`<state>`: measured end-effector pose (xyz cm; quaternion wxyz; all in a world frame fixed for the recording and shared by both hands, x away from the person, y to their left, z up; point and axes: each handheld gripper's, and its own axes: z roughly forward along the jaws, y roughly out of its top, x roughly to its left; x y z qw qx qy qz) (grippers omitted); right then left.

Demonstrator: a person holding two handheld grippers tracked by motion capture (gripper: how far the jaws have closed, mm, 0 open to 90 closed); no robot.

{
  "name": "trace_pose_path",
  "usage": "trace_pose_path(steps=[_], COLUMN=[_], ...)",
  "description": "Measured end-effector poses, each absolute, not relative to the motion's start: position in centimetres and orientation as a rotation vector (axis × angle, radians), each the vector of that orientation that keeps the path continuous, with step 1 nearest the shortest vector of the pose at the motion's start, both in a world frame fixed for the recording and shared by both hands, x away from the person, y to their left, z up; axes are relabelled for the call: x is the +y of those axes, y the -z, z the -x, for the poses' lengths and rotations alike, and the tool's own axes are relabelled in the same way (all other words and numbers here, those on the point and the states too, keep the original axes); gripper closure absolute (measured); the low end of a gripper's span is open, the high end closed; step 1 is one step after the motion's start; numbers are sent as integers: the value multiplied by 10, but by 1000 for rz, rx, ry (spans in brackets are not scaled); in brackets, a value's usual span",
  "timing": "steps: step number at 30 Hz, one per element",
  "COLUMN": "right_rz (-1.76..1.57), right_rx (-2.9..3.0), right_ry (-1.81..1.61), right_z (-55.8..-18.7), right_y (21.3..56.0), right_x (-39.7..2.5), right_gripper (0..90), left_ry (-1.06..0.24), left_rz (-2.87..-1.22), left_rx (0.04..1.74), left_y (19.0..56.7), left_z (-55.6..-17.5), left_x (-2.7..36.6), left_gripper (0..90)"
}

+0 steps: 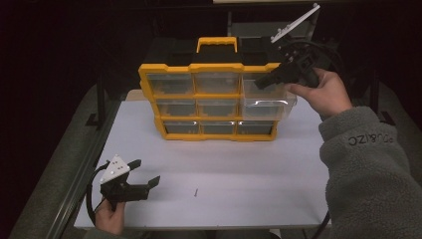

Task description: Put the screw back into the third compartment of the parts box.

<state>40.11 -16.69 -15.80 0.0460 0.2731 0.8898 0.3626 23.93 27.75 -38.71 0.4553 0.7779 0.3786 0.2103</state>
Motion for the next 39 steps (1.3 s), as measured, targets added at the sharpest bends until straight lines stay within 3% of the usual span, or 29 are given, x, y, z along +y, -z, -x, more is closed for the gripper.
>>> trace_pose_path(steps=[9,24,32,39], right_rz=[-802,-543,-436,-364], right_rx=[2701,2752,2788,2826], right_ry=[-1132,-1181,-1198,-1201], right_z=[-390,-334,-314,-306], right_y=[151,143,171,217], right_x=[-165,-137,-121,-102], right_gripper=[759,684,647,582], left_ry=[-521,-521,-521,-534], left_rz=[-1932,-1916,-1910,-1918], left_rx=[933,946,951,940], left_y=[387,386,386,385], left_z=[-239,-238,-237,-238], left_x=[278,278,278,278], left_gripper=[140,140,140,140])
